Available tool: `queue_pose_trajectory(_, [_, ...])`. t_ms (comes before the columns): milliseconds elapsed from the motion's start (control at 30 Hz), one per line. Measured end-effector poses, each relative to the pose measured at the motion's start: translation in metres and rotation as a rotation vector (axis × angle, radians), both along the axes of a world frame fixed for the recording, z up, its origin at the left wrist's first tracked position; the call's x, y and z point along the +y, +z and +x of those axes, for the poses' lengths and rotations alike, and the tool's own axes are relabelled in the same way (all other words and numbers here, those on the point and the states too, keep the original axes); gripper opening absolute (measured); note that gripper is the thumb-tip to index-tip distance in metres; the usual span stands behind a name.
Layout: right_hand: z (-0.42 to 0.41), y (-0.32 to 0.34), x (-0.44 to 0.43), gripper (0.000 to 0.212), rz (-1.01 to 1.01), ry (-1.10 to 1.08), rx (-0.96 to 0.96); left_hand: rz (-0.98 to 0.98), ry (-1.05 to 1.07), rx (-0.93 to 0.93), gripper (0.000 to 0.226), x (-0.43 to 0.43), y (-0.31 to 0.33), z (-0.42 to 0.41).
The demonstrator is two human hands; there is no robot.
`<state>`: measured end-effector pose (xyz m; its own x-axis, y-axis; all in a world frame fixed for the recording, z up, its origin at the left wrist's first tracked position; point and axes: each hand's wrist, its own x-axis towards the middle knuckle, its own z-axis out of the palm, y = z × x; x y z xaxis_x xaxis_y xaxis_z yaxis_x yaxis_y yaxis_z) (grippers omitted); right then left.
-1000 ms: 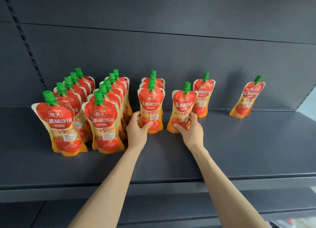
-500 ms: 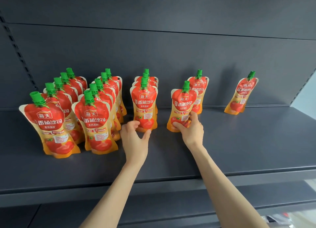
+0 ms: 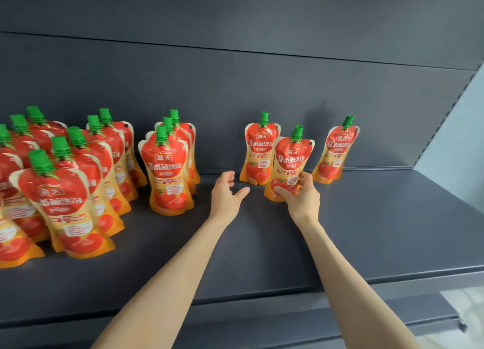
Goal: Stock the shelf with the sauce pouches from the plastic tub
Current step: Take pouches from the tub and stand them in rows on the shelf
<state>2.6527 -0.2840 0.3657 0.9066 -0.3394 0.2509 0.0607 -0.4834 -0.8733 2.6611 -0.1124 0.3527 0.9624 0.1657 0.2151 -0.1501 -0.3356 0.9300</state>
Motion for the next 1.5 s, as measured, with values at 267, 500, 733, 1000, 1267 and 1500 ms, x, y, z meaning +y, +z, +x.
queue_pose_trajectory(267, [0.037,-0.005,-0.026,0.056,0.036,0.108,0.000,-0.069,-0.005,0.013,0.069,-0.033,0.005,0.051])
queue_pose_trajectory(500, [0.052,-0.008,-0.028,0.059,0.017,0.150,0.015,-0.003,-0.032,-0.038,0.042,-0.016,0.004,0.063])
queue_pose_trajectory(733, [0.062,-0.008,-0.002,0.062,-0.019,0.208,0.056,0.016,0.020,-0.091,0.033,0.025,-0.003,0.053])
queue_pose_trajectory(1000, [0.067,-0.007,0.007,0.061,-0.021,0.204,0.066,0.034,0.030,-0.070,0.042,0.033,-0.004,0.052])
queue_pose_trajectory(1267, [0.069,-0.007,0.005,0.064,-0.048,0.172,0.074,0.051,0.043,-0.075,0.043,0.031,-0.005,0.053])
queue_pose_trajectory(1500, [0.062,-0.009,-0.002,0.078,-0.094,0.130,0.025,0.050,0.043,-0.050,0.048,0.030,-0.005,0.053])
